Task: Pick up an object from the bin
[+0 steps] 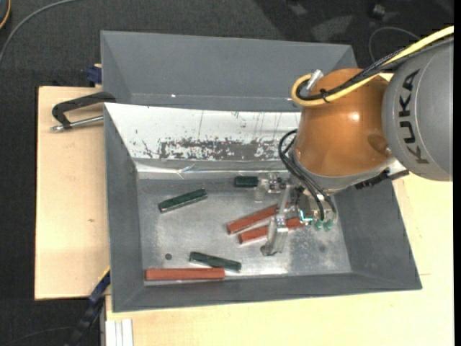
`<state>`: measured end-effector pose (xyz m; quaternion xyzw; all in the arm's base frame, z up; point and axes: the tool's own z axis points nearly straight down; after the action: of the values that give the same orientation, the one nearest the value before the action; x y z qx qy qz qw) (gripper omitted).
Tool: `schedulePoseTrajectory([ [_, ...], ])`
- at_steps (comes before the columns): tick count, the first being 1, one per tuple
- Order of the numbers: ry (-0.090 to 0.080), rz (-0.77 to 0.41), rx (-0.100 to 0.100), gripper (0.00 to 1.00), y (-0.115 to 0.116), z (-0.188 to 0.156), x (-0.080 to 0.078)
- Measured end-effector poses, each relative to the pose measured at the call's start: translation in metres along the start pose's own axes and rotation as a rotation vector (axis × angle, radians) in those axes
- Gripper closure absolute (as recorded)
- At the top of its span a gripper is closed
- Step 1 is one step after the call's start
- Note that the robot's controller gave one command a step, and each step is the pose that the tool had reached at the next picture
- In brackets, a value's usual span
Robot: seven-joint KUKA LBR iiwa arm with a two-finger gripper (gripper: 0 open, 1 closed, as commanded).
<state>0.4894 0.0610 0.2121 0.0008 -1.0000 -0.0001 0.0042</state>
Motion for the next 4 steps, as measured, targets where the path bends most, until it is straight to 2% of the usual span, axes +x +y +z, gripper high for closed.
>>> schedulePoseTrajectory([
  [1,-0.004,-0.048,0.000,0.00,-0.033,0.141,-0.015],
  [2,-0.018,-0.048,0.000,1.00,-0.033,0.134,-0.018],
  [3,-0.024,-0.131,0.001,1.00,-0.049,-0.014,-0.018],
  [4,-0.014,-0.131,0.000,0.00,-0.048,-0.009,-0.017],
])
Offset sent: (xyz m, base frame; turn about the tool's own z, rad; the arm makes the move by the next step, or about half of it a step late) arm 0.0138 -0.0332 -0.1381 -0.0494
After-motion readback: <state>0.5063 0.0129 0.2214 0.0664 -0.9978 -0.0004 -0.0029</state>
